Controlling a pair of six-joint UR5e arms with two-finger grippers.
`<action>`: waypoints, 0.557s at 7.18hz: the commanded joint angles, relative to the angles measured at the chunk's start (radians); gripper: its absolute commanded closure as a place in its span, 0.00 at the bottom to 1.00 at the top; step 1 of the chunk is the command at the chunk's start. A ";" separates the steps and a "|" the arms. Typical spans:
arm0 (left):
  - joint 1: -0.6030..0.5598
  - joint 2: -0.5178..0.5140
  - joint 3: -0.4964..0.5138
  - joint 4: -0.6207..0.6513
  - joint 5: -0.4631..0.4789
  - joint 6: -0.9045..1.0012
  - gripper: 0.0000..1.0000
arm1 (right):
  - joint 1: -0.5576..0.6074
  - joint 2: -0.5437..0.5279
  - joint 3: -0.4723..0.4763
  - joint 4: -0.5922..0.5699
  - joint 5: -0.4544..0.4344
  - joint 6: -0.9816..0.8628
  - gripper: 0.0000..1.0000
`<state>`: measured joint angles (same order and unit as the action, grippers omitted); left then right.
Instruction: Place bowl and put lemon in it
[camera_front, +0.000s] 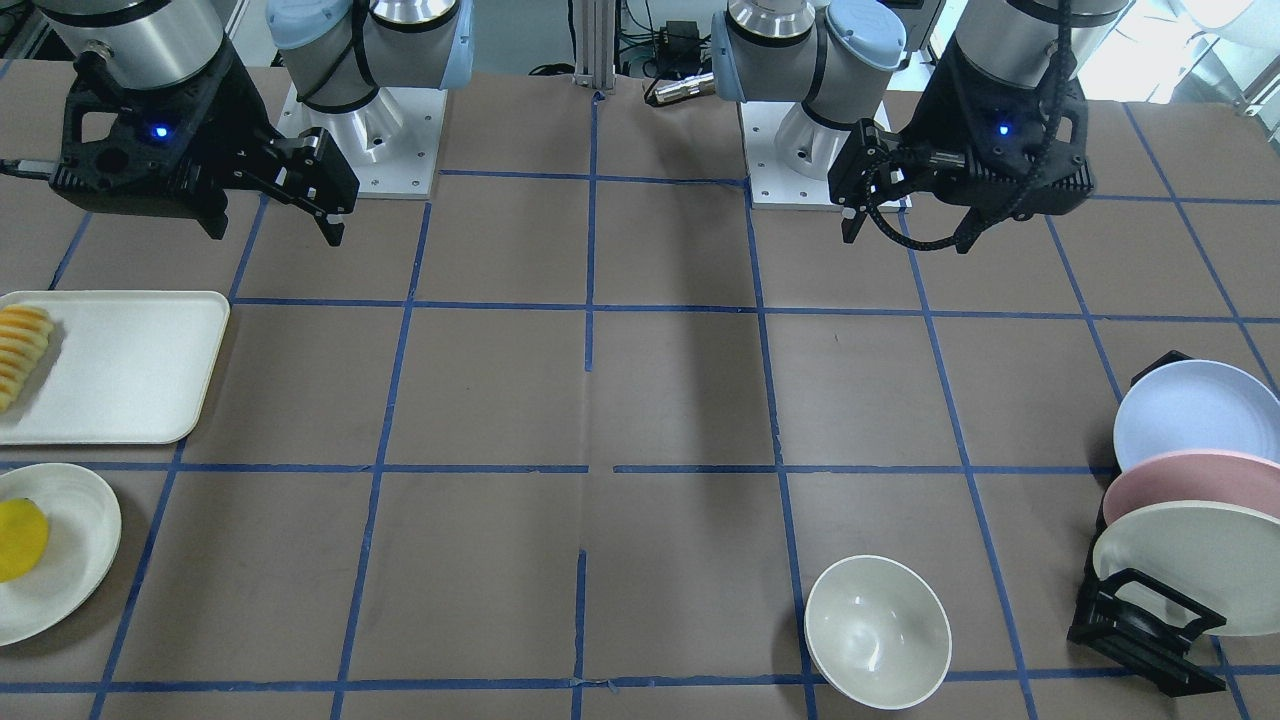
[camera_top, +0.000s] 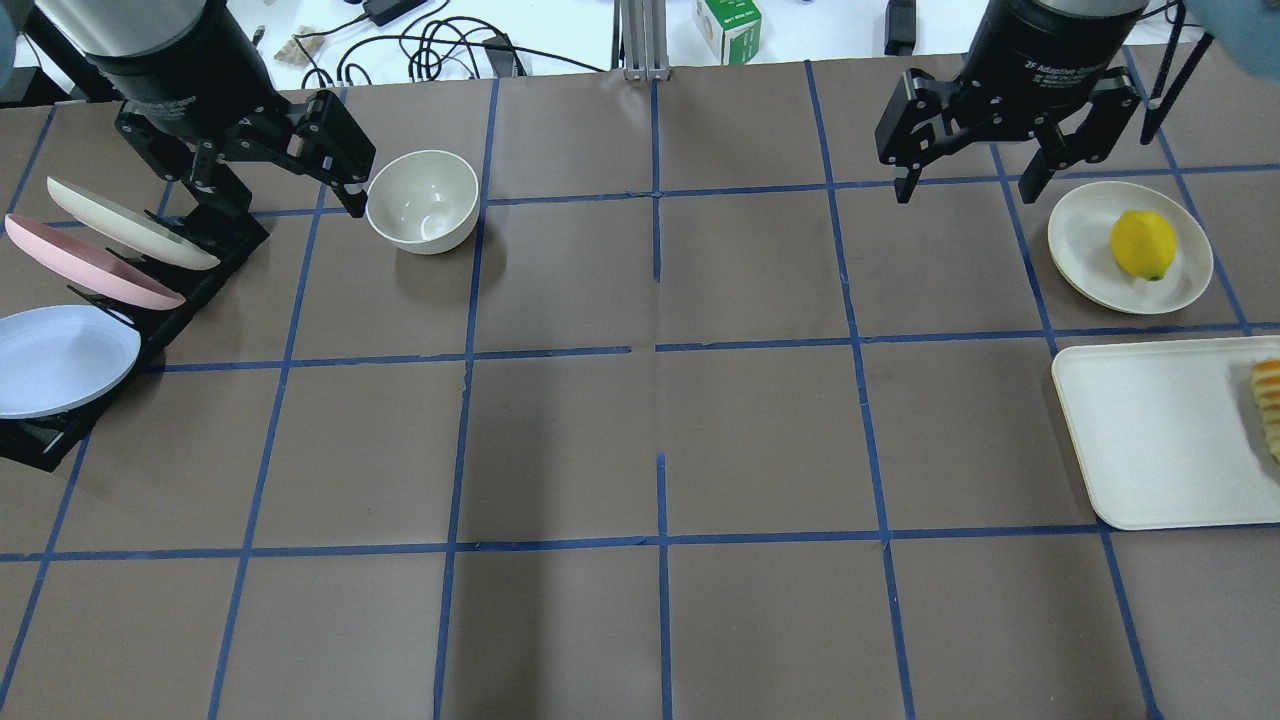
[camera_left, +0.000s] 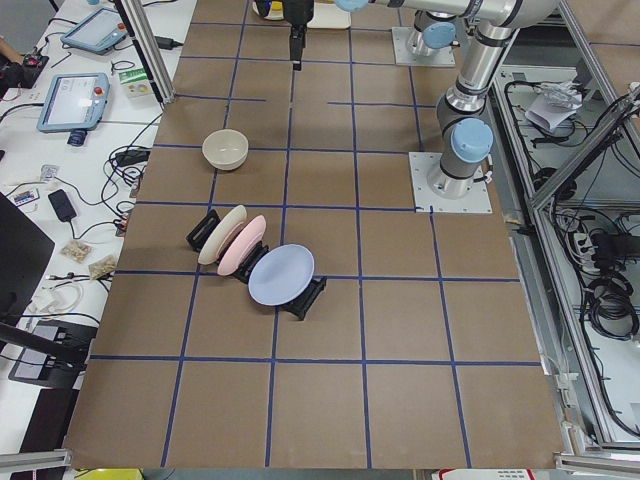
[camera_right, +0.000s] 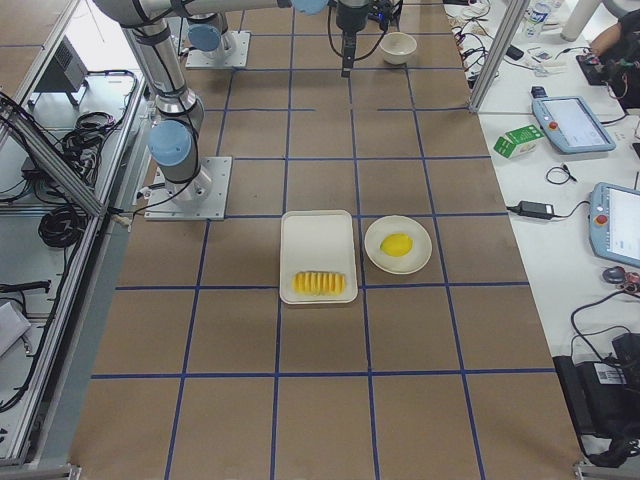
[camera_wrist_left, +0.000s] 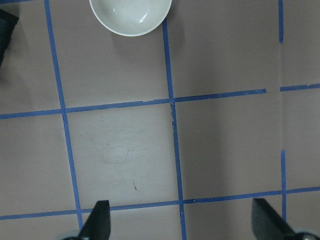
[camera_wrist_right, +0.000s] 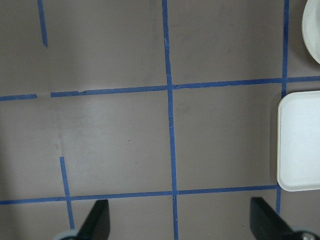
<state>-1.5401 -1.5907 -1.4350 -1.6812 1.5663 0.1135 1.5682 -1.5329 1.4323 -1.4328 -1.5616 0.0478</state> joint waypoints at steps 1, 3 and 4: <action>-0.002 0.000 -0.001 0.000 -0.002 0.000 0.00 | -0.005 0.000 0.002 0.003 -0.002 0.000 0.00; 0.024 -0.056 0.031 0.012 0.001 0.002 0.00 | -0.005 0.000 0.002 0.005 -0.009 0.014 0.00; 0.064 -0.155 0.100 0.017 -0.011 0.005 0.00 | -0.007 0.002 0.002 0.003 -0.012 0.015 0.00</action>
<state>-1.5136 -1.6533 -1.3963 -1.6716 1.5635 0.1156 1.5629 -1.5320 1.4342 -1.4288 -1.5692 0.0587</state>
